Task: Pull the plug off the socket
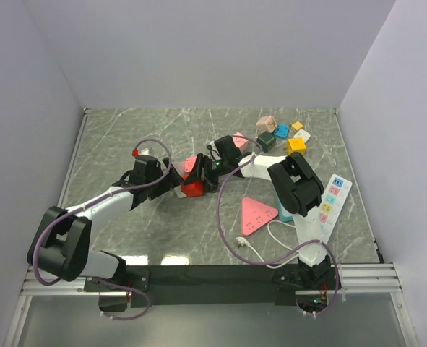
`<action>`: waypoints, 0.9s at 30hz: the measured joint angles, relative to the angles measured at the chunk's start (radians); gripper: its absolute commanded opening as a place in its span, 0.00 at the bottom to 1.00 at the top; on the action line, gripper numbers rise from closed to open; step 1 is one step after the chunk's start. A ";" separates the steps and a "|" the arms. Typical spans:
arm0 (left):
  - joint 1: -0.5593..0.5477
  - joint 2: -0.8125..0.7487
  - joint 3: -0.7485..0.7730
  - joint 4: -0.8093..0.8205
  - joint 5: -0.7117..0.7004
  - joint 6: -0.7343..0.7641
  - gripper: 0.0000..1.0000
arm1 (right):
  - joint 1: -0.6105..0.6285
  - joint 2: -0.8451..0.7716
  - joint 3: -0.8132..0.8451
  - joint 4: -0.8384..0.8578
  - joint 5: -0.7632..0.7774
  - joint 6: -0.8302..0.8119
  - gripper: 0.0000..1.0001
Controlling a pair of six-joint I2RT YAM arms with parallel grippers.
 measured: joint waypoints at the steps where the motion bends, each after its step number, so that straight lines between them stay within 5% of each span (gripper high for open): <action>1: -0.004 0.000 0.000 0.005 -0.009 -0.008 0.97 | 0.000 0.000 0.000 -0.002 -0.002 0.002 0.00; 6: -0.053 0.000 0.000 0.042 -0.074 -0.058 0.72 | 0.001 0.000 0.000 -0.010 -0.010 0.014 0.00; 23: -0.121 0.083 0.048 0.097 -0.214 -0.006 0.22 | -0.009 -0.001 0.032 -0.097 -0.026 0.020 0.00; 27: -0.126 0.084 0.043 0.113 -0.208 0.011 0.00 | -0.013 0.000 0.044 -0.135 -0.031 -0.003 0.00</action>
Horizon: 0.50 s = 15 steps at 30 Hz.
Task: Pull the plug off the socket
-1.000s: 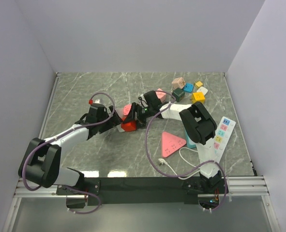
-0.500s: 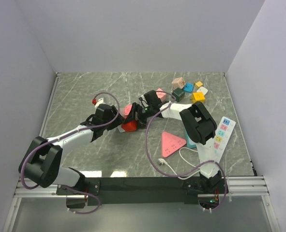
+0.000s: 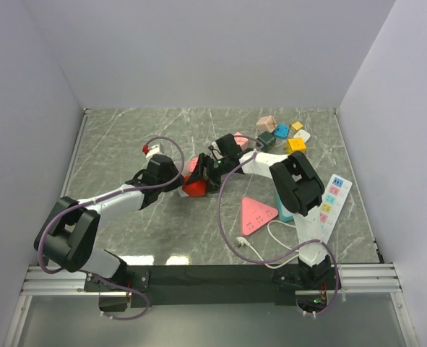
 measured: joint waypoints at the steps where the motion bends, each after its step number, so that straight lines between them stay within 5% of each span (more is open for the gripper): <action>1: -0.002 0.000 0.000 0.003 0.001 0.005 0.00 | -0.002 0.000 0.005 -0.013 -0.002 -0.010 0.00; 15: -0.062 -0.029 -0.037 0.030 0.021 0.011 0.00 | -0.050 -0.056 0.014 -0.271 -0.040 -0.209 0.00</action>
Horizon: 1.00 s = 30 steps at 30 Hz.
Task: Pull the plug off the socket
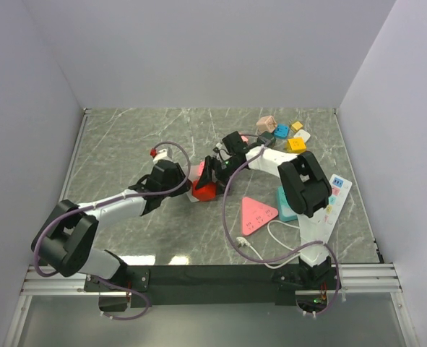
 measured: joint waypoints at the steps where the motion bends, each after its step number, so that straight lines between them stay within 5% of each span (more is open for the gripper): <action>1: -0.004 -0.004 -0.004 0.011 0.006 -0.002 0.00 | -0.008 -0.009 0.001 -0.025 -0.003 -0.021 0.00; 13: -0.023 -0.022 -0.010 0.137 0.044 -0.013 0.00 | -0.085 -0.053 0.038 -0.144 -0.080 -0.139 0.00; 23: -0.013 -0.050 0.032 -0.036 -0.006 0.019 0.00 | -0.001 -0.054 -0.001 -0.019 -0.018 0.010 0.00; 30: -0.017 -0.031 0.067 -0.059 -0.026 0.029 0.00 | -0.010 -0.054 0.049 -0.091 0.010 -0.040 0.00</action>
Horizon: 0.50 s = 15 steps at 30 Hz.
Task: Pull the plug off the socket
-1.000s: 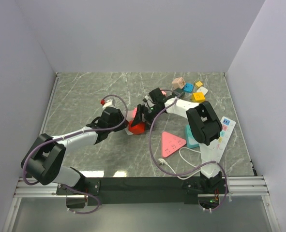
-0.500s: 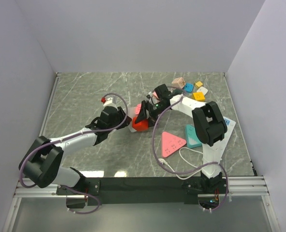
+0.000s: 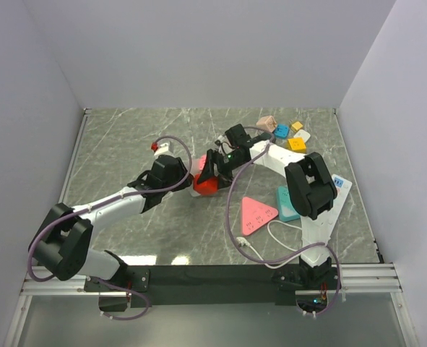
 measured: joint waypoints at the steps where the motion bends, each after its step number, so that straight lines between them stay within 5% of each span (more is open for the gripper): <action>1: -0.002 -0.001 -0.002 0.008 -0.001 0.000 0.00 | -0.005 0.000 0.005 -0.012 -0.001 -0.013 0.00; 15: 0.043 -0.053 -0.084 -0.053 -0.176 0.059 0.00 | -0.173 -0.165 0.048 -0.212 -0.143 -0.144 0.00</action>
